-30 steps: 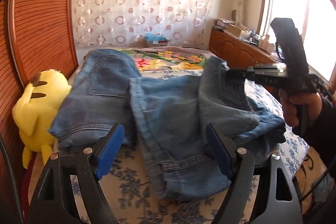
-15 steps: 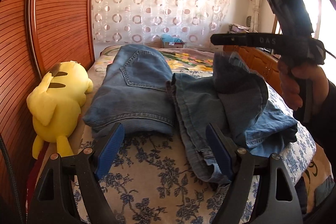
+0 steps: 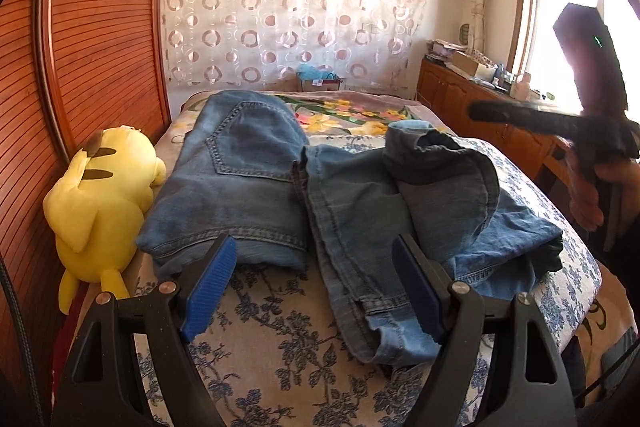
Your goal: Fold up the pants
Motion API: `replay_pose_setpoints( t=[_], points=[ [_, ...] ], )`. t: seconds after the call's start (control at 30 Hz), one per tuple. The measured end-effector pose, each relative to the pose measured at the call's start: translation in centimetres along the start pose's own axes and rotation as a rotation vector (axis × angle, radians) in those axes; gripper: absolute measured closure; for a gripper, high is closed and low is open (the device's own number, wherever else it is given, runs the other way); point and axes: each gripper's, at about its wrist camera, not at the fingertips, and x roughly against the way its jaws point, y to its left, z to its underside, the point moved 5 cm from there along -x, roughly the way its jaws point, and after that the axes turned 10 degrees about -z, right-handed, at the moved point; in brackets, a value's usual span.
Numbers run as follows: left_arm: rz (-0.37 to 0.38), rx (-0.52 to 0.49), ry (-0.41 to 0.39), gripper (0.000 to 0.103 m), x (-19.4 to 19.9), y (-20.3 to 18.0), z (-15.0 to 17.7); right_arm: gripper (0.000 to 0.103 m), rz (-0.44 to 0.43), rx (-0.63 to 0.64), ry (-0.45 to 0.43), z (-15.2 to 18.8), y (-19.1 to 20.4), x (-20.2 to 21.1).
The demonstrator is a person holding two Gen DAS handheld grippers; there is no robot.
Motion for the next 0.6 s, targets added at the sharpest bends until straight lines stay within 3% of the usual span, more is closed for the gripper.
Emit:
replay_pose_setpoints(
  t=[0.27,0.6],
  points=[
    [0.022,-0.044,0.0,0.022,-0.4,-2.9,-0.6,0.068,0.048,-0.047,0.01,4.9,-0.1,3.3],
    [0.104,-0.084,0.022,0.022,-1.2,-6.9,-0.6,0.067,0.088,-0.103,0.043,8.5,-0.4,4.3]
  ],
)
